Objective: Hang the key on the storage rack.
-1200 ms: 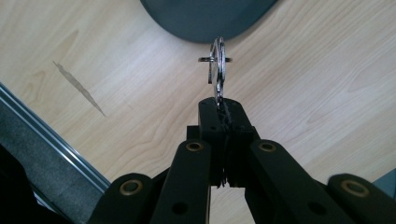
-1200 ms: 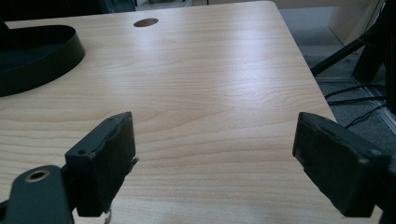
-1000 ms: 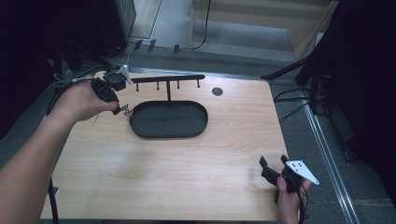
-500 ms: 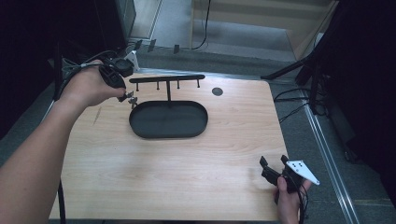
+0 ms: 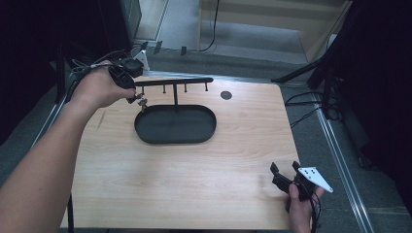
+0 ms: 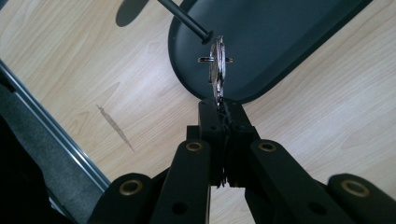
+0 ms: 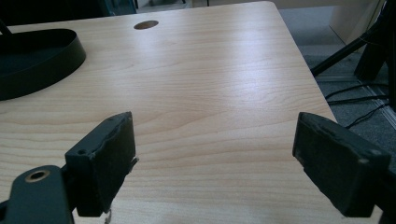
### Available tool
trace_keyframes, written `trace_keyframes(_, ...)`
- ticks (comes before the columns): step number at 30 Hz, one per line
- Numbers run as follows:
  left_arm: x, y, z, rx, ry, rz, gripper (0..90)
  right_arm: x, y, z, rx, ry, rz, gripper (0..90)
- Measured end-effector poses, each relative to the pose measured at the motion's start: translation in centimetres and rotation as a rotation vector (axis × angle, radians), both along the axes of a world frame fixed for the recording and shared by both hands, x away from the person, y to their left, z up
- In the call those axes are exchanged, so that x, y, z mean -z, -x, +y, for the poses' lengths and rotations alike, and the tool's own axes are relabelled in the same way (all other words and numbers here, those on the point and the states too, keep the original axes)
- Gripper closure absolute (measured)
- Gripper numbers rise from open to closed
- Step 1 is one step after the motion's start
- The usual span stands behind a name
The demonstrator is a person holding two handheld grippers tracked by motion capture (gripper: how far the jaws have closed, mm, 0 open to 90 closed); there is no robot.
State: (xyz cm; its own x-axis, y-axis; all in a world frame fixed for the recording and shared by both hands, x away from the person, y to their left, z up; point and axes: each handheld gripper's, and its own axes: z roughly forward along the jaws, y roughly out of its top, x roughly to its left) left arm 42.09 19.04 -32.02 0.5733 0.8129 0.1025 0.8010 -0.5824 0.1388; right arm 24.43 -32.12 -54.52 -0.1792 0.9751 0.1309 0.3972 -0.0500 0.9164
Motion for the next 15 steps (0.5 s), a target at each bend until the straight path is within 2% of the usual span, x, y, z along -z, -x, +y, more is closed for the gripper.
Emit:
trace_keyframes(9,-0.26,-0.54,-0.09,-0.022,0.008,-0.013,89.3,0.00,0.01,0.01,0.000,-0.001,-0.001,13.1)
trace_keyframes(15,-0.68,-0.66,-0.12,-0.036,-0.009,-0.028,89.3,0.00,0.01,0.00,-0.001,-0.001,-0.001,13.1)
